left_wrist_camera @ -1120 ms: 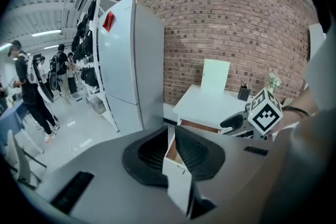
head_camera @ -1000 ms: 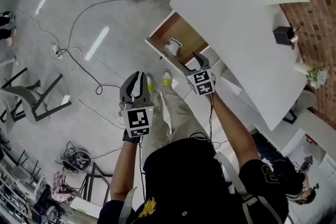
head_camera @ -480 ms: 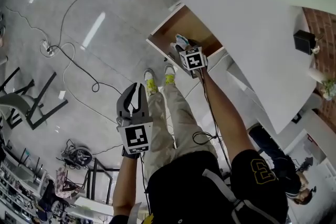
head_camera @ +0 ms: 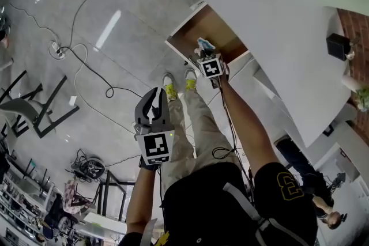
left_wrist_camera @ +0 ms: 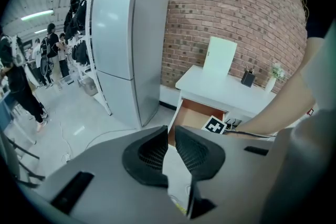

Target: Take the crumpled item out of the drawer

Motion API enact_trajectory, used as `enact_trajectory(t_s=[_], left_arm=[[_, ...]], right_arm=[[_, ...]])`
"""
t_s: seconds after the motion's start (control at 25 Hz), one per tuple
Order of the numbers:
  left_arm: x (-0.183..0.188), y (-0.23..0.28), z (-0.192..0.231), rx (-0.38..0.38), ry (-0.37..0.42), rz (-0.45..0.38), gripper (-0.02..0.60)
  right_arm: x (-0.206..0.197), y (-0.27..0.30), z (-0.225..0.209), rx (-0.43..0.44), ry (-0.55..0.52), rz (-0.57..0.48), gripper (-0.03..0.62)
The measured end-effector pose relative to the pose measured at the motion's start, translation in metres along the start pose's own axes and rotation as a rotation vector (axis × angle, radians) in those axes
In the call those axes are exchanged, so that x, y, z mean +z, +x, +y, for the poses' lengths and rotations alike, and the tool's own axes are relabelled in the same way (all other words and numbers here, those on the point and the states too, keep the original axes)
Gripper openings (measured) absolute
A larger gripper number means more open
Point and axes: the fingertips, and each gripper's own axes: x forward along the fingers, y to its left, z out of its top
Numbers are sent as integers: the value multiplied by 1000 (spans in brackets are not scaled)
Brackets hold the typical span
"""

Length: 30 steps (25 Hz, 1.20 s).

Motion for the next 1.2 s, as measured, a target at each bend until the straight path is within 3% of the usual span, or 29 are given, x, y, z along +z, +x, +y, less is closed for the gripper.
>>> enact_trajectory(t_s=[0.16, 0.28, 0.4, 0.68, 0.92, 1.2], left_arm=[[39, -18, -10, -17, 38, -46, 57], [70, -39, -24, -39, 70, -73, 57], [107, -59, -39, -74, 128, -121, 57], [191, -105, -85, -168, 248, -252, 57], [244, -126, -123, -287, 333, -347, 57], [267, -149, -152, -370, 427, -417, 57]], right_arm=[[45, -91, 17, 29, -77, -179, 37], [72, -183, 31, 54, -75, -321, 37], [98, -276, 30, 20, -59, -471, 35], [130, -498, 39, -26, 97, -814, 32], [135, -640, 34, -173, 148, -1079, 31], [93, -709, 27, -341, 200, -1164, 29]])
